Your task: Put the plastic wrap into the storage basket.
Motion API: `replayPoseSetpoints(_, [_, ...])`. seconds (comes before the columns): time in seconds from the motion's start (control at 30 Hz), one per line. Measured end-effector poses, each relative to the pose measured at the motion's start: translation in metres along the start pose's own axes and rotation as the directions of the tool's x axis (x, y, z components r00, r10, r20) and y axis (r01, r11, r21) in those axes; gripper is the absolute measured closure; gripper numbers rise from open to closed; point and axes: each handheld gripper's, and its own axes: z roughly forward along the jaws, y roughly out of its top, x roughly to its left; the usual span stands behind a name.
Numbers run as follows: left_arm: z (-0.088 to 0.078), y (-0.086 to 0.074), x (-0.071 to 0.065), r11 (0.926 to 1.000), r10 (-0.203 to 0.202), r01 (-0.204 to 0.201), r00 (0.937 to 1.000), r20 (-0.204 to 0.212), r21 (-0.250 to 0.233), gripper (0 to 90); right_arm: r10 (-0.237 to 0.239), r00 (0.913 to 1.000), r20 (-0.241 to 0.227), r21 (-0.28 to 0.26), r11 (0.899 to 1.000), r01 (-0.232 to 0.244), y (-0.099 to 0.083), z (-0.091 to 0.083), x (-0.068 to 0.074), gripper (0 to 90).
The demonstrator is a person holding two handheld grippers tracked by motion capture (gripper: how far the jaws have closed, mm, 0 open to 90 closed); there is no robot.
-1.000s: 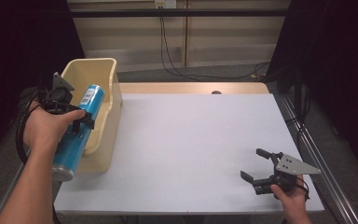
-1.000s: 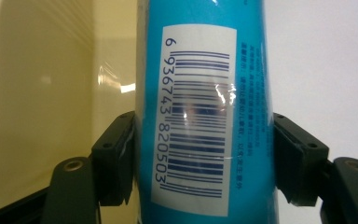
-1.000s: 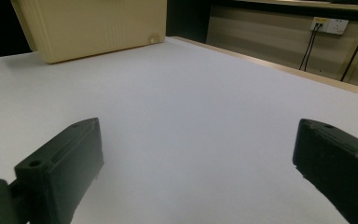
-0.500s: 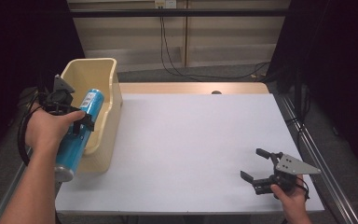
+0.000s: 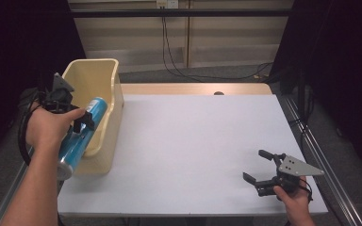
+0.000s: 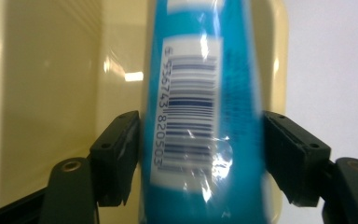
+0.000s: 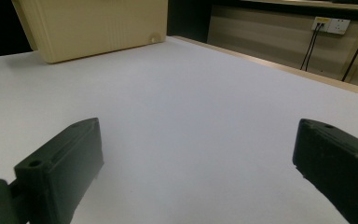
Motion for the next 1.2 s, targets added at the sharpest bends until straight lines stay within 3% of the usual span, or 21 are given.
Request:
replayPoseSetpoints(0.07, [-0.016,0.004,-0.005,0.9989,-0.001,0.003,0.9992,0.039,-0.048,32.2,0.000,1.0000,0.002,0.003,1.000,0.000,0.000,0.000,0.001,1.4])
replayPoseSetpoints(0.1, [-0.020,0.005,-0.012,0.9995,0.030,-0.030,0.9992,0.025,-0.008,31.9,0.000,1.0000,0.001,0.000,1.000,0.000,0.000,0.001,0.001,1.4])
replayPoseSetpoints(0.27, [-0.014,0.003,-0.020,0.9988,0.043,-0.042,0.9977,0.052,-0.025,29.8,0.000,1.0000,0.001,-0.002,1.000,0.000,0.001,-0.001,0.000,1.4])
replayPoseSetpoints(0.37, [-0.010,0.002,-0.027,0.9973,0.073,-0.073,0.9957,0.057,-0.006,29.6,0.001,1.0000,0.002,-0.005,1.000,-0.001,0.001,-0.001,0.001,1.4])
replayPoseSetpoints(0.43, [-0.009,0.003,-0.031,0.9974,0.072,-0.071,0.9952,0.067,-0.008,29.5,0.002,1.0000,0.002,-0.005,1.000,-0.002,0.001,-0.001,0.001,1.4])
replayPoseSetpoints(0.9, [-0.009,0.005,-0.061,0.9897,0.142,-0.143,0.9819,0.126,0.003,28.9,0.001,1.0000,0.002,-0.005,1.000,-0.001,0.001,-0.002,0.001,1.4])
replayPoseSetpoints(1.0, [-0.008,0.005,-0.065,0.9899,0.140,-0.142,0.9810,0.134,0.003,28.8,0.000,1.0000,0.001,-0.003,1.000,0.000,0.001,-0.002,0.002,1.4])
replayPoseSetpoints(1.2, [0.000,0.004,-0.075,0.9853,0.167,-0.171,0.9730,0.159,0.009,28.6,0.003,1.0000,0.001,-0.004,1.000,-0.003,0.001,-0.001,0.002,1.4])
